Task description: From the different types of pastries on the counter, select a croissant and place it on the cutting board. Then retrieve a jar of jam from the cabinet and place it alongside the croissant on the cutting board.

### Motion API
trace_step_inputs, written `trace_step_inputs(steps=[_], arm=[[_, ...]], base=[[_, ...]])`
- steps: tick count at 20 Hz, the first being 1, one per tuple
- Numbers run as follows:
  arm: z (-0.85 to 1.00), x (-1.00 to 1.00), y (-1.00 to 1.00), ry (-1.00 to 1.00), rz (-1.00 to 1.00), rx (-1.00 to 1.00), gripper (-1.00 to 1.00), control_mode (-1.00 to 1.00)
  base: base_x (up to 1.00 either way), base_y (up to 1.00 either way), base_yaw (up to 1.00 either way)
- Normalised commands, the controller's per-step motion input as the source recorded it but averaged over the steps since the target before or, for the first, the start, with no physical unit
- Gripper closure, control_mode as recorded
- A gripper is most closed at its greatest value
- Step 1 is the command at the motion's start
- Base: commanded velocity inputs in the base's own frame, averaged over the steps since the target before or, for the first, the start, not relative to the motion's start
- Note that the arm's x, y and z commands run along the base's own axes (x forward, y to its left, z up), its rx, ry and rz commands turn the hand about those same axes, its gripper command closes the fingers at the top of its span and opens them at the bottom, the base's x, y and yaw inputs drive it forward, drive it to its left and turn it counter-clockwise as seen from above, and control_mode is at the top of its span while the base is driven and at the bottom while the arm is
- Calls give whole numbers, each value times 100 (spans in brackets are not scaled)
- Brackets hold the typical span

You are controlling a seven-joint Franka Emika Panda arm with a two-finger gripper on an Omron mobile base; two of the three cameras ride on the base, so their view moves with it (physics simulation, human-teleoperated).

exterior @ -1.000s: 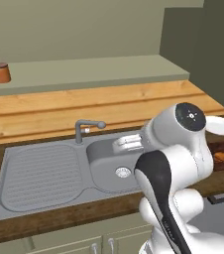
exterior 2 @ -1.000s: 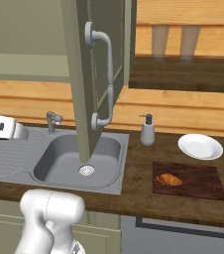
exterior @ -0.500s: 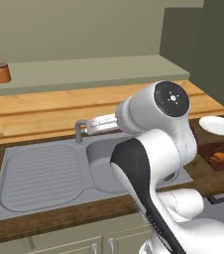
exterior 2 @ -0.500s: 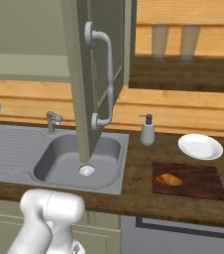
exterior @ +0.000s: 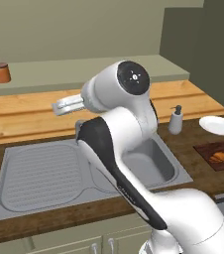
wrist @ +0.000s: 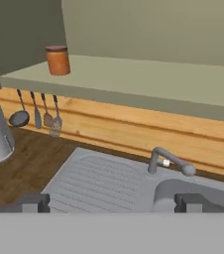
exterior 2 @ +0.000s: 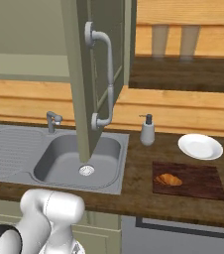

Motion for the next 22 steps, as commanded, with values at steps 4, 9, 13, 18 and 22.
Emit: trace_step_inputs(steps=[4, 9, 13, 18, 22], arm=[[6, 53, 52, -14, 18, 6, -100, -100], [0, 46, 49, -13, 14, 9, -100, -100], [0, 34, 7, -7, 6, 13, -100, -100], [0, 16, 25, -1, 0, 6, -100, -100], [0, 11, 12, -4, 0, 8, -100, -100]], base=[[0, 0, 0], [0, 0, 0], [0, 0, 0], [0, 0, 0], [0, 0, 0]])
